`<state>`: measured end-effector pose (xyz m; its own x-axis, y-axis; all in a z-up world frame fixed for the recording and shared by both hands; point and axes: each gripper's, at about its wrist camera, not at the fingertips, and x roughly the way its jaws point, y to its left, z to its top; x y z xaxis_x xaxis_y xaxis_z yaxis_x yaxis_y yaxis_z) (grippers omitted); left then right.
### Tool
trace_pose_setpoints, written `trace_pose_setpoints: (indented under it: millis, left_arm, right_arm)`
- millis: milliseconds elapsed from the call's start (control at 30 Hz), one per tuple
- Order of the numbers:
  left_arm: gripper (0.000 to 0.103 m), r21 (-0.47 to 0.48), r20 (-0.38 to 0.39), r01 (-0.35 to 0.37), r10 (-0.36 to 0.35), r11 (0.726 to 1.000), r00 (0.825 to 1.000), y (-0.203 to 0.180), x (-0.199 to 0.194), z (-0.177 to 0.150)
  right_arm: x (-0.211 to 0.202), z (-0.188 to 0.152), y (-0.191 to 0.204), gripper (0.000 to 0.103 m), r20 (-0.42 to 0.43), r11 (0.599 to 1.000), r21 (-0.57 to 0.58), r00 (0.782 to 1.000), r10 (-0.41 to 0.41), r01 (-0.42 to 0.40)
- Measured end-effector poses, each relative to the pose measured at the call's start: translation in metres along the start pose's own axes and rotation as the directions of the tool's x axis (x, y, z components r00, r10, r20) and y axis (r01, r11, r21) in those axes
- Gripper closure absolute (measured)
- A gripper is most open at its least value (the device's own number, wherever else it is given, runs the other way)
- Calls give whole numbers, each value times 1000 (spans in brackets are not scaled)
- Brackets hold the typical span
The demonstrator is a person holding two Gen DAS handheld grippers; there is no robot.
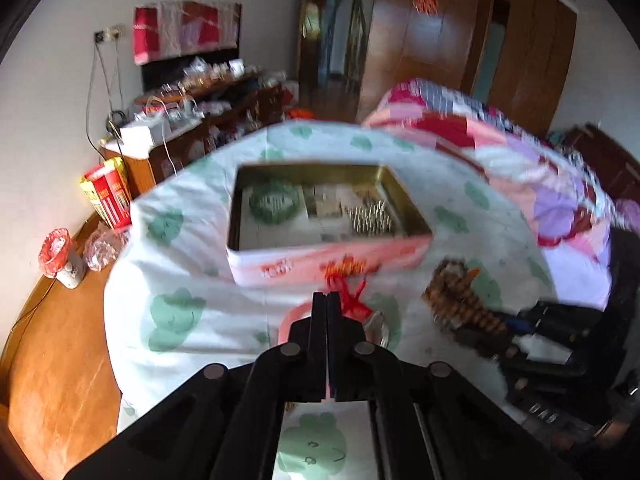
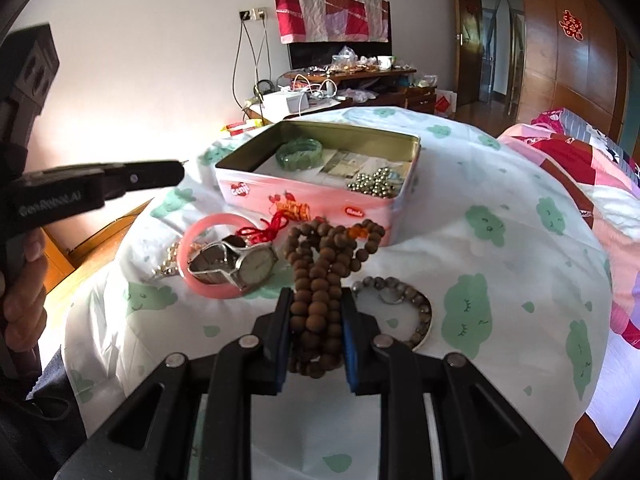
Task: Organize jewelry
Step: 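Lift the pink bangle with the left tool while the right tool lifts the brown beads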
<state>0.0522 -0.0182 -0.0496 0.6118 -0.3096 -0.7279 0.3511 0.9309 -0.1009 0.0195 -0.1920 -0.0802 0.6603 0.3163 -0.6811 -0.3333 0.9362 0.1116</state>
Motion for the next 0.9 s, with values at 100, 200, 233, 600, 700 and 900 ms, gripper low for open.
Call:
trace_pose_setpoints:
  millis: [100,200,233,600,700,900]
  left_arm:
    - [95,-44,-41,-4,3,999,999,10,18,-5]
    - [54,-63,-77,-32,27,998,997,18,35,-10]
    - [54,-58,-76,-35,31,998,997,18,37,-10]
    - [92,38,-151,-55,60,998,987,7,66,-5]
    - [92,55,-127,-51,58,997,990,-1,54,-6]
    - [93,74,54,-73,69,995,996,-15,-5,11]
  right_arm:
    - [1,1,0,79,-1,1000,-1,1000,3,-3]
    - [0,-1,2,79,-4,1000,-10,1000,10,-10]
    - [0,-1,3,79,-6,1000,-14,1000,11,-11]
    - [5,-4,3,79,-14,1000,-22,1000,14,-15]
    - [5,-3,1,79,-9,1000,-19,1000,11,-11]
    - [-6,1,-3,79,27,1000,-11,1000,-6,7]
